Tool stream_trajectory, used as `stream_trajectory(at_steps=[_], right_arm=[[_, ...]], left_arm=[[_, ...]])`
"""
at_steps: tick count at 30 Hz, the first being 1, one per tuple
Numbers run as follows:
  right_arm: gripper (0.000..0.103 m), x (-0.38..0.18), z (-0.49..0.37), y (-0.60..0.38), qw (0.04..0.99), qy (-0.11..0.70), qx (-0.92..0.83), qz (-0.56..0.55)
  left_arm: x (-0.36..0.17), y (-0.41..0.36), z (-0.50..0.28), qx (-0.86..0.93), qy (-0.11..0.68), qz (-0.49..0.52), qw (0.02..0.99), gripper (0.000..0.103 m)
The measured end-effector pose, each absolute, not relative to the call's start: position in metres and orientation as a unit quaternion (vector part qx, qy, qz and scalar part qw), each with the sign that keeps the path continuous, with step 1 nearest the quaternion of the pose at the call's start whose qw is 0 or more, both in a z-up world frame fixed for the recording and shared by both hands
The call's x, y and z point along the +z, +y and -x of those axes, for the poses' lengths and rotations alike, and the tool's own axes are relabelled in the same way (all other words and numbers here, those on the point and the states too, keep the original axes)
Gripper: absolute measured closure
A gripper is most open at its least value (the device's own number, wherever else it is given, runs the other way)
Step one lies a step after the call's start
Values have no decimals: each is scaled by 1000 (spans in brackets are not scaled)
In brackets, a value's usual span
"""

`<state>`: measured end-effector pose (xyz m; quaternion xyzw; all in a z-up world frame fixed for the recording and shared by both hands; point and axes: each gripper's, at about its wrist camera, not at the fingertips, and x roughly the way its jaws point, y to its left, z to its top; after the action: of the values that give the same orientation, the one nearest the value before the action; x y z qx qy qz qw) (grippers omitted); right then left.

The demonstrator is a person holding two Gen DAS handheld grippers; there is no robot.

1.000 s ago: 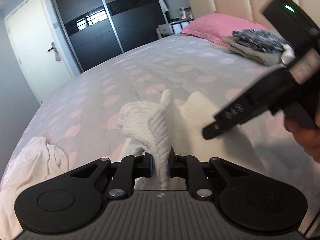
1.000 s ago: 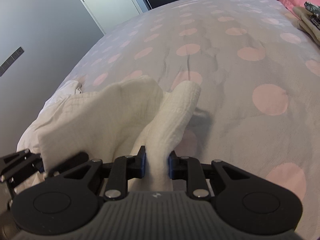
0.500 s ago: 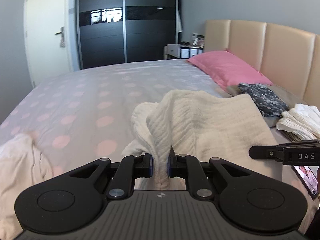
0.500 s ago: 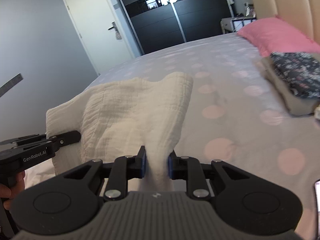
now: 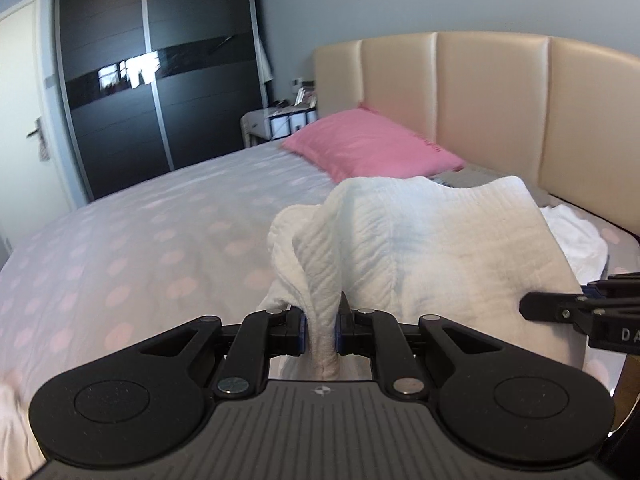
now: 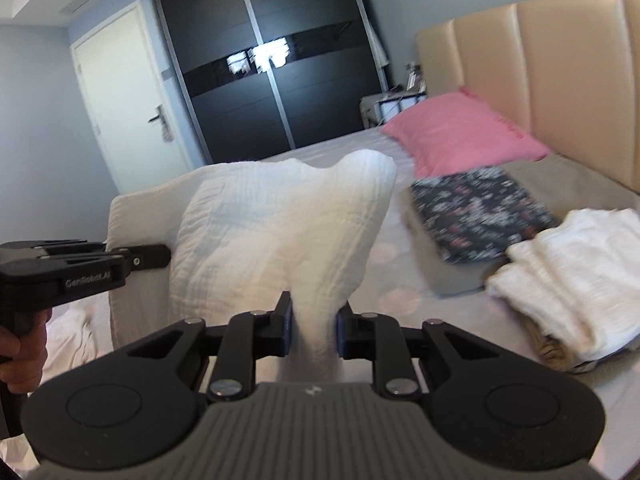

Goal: Fold clothes
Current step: 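Lift the folded shirt with both grippers and carry it toward the headboard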

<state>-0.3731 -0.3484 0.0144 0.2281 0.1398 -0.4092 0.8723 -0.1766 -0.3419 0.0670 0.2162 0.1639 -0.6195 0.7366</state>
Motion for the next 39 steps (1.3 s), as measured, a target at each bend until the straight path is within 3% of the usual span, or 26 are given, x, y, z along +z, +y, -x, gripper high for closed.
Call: stream_trajectory(at_steps=[10,21,30,39], right_arm=[[80,42,461,-383,814,48,-534,-224],[80,35,526,-456,737,25,-618,-273],[80,6,573,-526,676,54,-665,-312],[80,-41,596,-587,627,92,-703,-323]], left_arm=[[102,-456,265,-703,85,-236,666,93],[93,-569,352,-763,36,-286,579,92],[27,-648,400,-801,31,-332,497,92],[-47,-727,427,-823,77,-338,450,92]])
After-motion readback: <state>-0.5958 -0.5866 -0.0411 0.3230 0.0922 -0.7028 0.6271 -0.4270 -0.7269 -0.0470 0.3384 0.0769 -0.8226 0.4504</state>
